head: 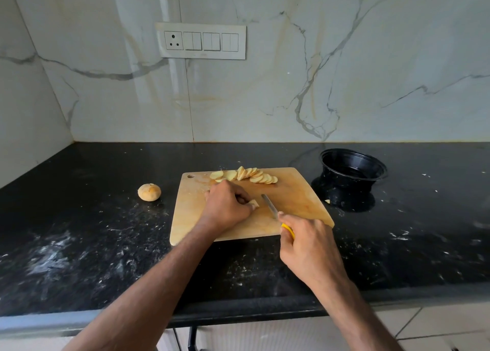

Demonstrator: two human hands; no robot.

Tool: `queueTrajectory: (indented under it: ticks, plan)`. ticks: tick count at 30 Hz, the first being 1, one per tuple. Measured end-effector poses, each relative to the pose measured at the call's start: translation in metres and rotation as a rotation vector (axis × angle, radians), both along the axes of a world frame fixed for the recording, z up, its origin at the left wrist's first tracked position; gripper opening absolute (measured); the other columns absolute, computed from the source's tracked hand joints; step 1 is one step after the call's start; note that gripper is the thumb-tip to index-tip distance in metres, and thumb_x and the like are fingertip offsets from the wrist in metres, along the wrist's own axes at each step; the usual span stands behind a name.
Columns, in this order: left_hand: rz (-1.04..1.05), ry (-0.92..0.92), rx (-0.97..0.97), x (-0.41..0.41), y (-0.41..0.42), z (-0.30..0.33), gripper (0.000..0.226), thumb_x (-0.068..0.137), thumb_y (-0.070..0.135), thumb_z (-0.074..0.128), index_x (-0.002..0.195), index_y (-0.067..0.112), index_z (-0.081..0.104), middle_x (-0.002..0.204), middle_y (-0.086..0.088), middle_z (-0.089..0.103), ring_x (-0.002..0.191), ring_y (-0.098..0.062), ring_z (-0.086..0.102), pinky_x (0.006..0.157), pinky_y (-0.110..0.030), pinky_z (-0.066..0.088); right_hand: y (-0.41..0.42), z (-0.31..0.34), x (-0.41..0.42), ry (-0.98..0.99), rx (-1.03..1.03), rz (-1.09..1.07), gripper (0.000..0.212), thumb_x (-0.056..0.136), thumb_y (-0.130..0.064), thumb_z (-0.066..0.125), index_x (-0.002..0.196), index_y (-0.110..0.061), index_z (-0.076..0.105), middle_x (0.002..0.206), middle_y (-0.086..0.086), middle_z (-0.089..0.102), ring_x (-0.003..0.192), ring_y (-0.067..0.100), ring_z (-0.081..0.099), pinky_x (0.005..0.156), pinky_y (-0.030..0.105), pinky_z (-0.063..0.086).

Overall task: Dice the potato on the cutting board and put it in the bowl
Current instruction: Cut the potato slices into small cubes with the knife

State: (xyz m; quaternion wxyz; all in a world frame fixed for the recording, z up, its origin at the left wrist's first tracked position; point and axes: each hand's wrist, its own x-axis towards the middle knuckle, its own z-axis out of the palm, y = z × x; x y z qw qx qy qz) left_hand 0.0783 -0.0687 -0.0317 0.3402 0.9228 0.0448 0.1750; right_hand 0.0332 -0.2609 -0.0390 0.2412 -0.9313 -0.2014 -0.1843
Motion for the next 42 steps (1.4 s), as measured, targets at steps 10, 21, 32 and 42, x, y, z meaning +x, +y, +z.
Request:
queueTrajectory:
  ticks: [10, 21, 32, 42]
  plan:
    - [-0.007, -0.036, -0.011, 0.001, 0.001, -0.002, 0.008, 0.076, 0.021, 0.081, 0.084, 0.021, 0.082, 0.083, 0.009, 0.075, 0.085, -0.016, 0.067, 0.090, -0.046, 0.053, 0.027, 0.000, 0.013, -0.010, 0.010, 0.034, 0.035, 0.095, -0.025, 0.061, 0.130, -0.022, 0.067, 0.107, -0.002, 0.077, 0.088, 0.016, 0.074, 0.079, 0.031, 0.062]
    - [0.010, 0.002, -0.013, 0.007, 0.002, -0.004, 0.007, 0.080, 0.021, 0.080, 0.086, 0.020, 0.082, 0.089, 0.008, 0.075, 0.094, -0.017, 0.065, 0.095, -0.046, 0.051, 0.033, -0.002, 0.015, -0.005, -0.089, 0.034, 0.030, 0.097, -0.021, 0.058, 0.125, -0.022, 0.066, 0.102, -0.001, 0.076, 0.087, 0.021, 0.070, 0.086, 0.036, 0.056]
    - [-0.005, -0.009, -0.046, 0.006, 0.003, -0.005, 0.008, 0.079, 0.021, 0.082, 0.087, 0.022, 0.082, 0.086, 0.009, 0.076, 0.093, -0.017, 0.066, 0.095, -0.047, 0.052, 0.009, -0.003, -0.003, 0.008, -0.046, 0.030, 0.034, 0.094, -0.022, 0.064, 0.127, -0.022, 0.068, 0.093, -0.001, 0.077, 0.077, 0.018, 0.072, 0.075, 0.031, 0.060]
    - [-0.028, -0.045, -0.039, 0.003, 0.007, -0.006, 0.014, 0.077, 0.012, 0.080, 0.089, 0.019, 0.083, 0.084, 0.010, 0.076, 0.076, -0.002, 0.067, 0.077, -0.026, 0.060, 0.010, -0.001, -0.006, 0.006, 0.055, 0.030, 0.033, 0.091, -0.021, 0.069, 0.124, -0.020, 0.071, 0.089, -0.006, 0.077, 0.066, 0.008, 0.070, 0.062, 0.007, 0.049]
